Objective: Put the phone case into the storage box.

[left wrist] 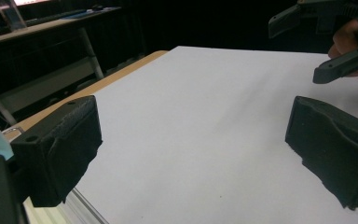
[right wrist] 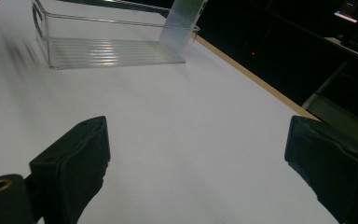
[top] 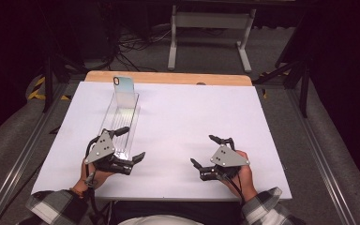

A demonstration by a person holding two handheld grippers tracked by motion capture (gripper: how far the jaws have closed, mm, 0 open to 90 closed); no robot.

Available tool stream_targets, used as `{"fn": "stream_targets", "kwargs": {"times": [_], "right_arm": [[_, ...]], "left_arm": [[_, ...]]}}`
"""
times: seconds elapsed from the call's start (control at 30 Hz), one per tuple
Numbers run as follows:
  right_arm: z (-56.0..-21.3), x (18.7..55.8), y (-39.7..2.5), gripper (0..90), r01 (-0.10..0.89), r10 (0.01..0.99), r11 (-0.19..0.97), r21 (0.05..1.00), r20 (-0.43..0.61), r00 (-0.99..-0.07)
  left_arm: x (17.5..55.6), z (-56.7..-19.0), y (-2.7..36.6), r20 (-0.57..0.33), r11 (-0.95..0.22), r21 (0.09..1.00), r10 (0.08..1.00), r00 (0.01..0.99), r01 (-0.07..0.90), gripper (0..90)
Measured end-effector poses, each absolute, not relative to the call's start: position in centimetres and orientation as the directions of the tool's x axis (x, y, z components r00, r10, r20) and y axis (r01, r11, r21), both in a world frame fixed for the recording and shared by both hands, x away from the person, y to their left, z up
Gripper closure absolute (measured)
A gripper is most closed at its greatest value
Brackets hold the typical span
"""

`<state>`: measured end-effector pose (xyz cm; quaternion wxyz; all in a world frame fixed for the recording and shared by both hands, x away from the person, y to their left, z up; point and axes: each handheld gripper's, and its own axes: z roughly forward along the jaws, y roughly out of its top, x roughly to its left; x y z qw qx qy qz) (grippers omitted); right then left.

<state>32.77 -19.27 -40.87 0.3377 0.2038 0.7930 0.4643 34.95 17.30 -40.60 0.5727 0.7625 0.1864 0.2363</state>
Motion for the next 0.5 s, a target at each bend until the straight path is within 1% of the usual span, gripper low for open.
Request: {"fn": "stream_targets", "kwargs": {"times": [0.3,0.37,0.5], "right_arm": [[-41.1,32.6,-19.8,6.2,0.019,0.649,0.482,0.876,-0.342,-0.68],[-41.0,32.6,-20.1,6.2,0.023,0.658,0.472,0.881,-0.335,-0.674],[-41.0,32.7,-20.4,6.1,0.026,0.662,0.47,0.882,-0.333,-0.671]], "left_arm": [[34.6,-41.6,17.4,0.145,-0.301,0.953,0.556,0.818,0.035,4.1],[34.6,-42.0,17.6,0.157,-0.316,0.948,0.557,0.816,0.033,4.1],[34.4,-42.6,17.7,0.148,-0.322,0.945,0.553,0.82,0.047,4.2]]}}
